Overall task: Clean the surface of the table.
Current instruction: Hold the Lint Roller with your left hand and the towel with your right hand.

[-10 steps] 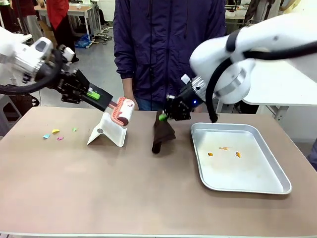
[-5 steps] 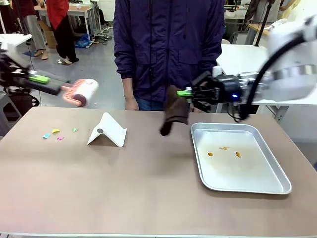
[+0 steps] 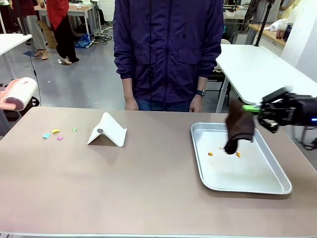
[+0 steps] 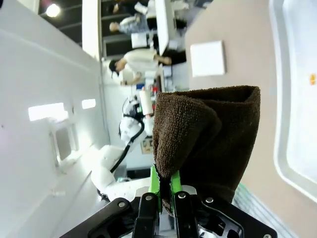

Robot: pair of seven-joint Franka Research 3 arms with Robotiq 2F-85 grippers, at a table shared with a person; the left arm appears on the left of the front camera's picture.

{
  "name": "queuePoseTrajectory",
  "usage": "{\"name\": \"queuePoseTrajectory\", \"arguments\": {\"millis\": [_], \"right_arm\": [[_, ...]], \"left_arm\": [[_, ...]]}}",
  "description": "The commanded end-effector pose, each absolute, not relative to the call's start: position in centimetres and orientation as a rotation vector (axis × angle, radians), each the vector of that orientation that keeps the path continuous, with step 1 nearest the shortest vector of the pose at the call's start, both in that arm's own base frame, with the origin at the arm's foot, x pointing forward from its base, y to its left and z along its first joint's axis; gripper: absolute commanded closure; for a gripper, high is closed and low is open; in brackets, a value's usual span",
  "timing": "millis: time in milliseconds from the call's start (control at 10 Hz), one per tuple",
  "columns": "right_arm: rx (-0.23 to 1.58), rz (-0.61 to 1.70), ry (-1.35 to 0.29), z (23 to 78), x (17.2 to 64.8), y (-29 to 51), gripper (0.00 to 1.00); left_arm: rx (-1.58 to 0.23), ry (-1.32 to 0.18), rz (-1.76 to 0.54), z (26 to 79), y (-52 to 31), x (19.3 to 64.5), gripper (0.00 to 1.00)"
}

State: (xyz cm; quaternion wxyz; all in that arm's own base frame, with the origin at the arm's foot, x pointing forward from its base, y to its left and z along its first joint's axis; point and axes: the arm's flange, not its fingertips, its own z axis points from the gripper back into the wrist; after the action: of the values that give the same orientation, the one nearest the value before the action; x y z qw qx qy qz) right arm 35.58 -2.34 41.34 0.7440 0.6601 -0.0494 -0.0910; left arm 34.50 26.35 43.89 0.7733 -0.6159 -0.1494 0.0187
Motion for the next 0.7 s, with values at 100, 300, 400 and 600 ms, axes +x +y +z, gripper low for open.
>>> {"name": "queuePoseTrajectory", "arguments": {"millis": [100,300,400,600], "right_arm": [[1.411,-0.227,-0.241,38.9,31.2,-7.7,1.0],[1.466,-0.291,-0.277,37.3,30.0,-10.0,1.0],[1.468,-0.307,-0.294,37.2,29.7,-10.1,1.0],[1.398,-0.36,-0.323,36.8,29.8,-9.0,1.0]], "left_arm": [[-1.308,-0.332,0.073,40.1,31.2,32.9,1.0],[-1.349,-0.385,0.11,38.5,33.4,31.3,1.0],[-1.339,-0.382,0.148,38.3,33.7,31.6,1.0],[-1.311,-0.361,0.15,37.3,33.5,31.0,1.0]]}}
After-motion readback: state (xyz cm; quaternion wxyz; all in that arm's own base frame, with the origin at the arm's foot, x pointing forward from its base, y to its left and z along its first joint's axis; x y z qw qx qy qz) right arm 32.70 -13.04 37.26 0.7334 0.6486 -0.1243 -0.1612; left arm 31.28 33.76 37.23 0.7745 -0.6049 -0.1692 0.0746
